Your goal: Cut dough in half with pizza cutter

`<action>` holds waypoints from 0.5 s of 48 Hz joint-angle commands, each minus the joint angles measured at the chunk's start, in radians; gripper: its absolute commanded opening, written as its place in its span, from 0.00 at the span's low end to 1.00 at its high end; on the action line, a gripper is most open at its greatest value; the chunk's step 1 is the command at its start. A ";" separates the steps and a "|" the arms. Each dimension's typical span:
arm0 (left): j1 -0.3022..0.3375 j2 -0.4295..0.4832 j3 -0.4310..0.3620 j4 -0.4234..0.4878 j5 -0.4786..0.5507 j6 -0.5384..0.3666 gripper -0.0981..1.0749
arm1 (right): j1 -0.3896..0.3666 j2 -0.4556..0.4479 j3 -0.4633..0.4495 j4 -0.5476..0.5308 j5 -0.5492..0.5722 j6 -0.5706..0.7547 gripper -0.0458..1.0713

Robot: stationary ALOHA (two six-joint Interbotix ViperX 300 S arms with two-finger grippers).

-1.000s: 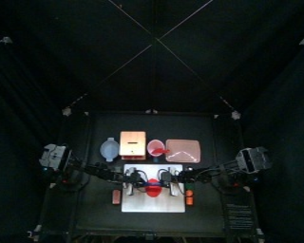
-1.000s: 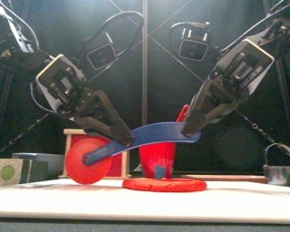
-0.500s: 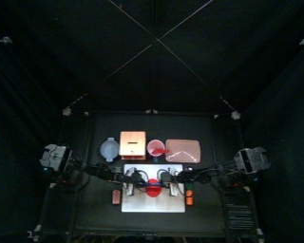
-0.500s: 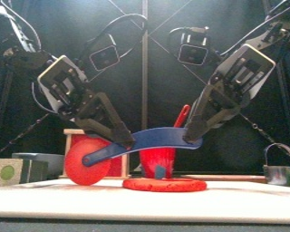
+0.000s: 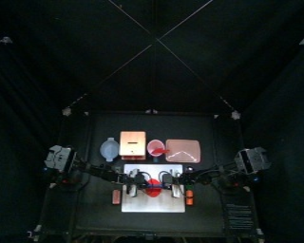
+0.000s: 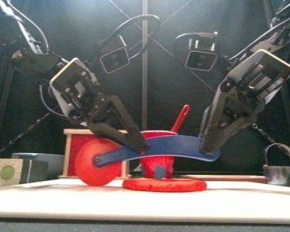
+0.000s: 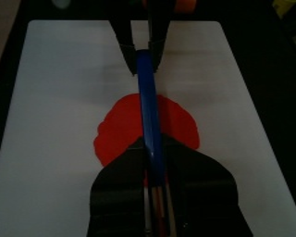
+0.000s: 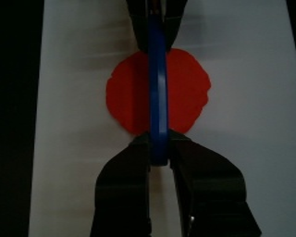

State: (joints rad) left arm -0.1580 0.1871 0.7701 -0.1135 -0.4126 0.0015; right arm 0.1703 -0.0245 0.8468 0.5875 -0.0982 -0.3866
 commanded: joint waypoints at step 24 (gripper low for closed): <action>0.012 0.066 -0.103 0.000 0.002 0.005 0.42 | 0.002 -0.101 0.061 -0.003 -0.006 -0.005 0.38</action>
State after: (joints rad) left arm -0.1503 0.2439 0.6980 -0.1150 -0.4126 0.0031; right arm 0.1703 -0.0844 0.9189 0.5875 -0.0982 -0.3881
